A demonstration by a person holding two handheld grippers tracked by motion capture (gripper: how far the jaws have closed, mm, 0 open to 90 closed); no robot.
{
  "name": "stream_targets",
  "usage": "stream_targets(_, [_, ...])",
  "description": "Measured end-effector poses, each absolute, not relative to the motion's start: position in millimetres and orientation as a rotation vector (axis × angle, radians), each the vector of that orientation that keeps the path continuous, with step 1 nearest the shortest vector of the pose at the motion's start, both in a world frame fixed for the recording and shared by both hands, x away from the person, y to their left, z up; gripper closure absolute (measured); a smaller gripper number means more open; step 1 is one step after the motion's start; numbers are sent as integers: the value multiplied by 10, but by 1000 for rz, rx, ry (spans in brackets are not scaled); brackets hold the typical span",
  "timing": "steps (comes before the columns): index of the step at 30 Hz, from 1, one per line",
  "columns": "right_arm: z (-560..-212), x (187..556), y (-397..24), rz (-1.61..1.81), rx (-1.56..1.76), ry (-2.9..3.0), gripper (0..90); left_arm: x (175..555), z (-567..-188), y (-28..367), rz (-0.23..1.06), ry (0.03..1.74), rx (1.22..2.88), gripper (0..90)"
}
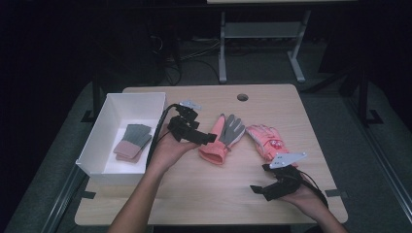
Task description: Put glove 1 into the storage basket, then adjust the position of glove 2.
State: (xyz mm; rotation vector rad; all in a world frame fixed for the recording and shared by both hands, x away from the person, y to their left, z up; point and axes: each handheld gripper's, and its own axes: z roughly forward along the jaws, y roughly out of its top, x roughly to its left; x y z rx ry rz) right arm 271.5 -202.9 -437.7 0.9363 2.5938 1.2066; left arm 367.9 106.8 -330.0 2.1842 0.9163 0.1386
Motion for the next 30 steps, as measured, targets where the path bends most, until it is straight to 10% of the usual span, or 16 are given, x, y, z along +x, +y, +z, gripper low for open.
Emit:
stream_targets(13, [-4379,2705,-2048,1201,951,2592,103,3764,-3716,900,138,914,2211,244])
stream_targets(24, [-4385,2712,-2065,1196,944,2591,103,4032,-3987,760,105,865,2239,876])
stream_targets(30, [-4381,2706,-2070,1200,942,2588,103,4191,-4141,672,105,858,2266,898])
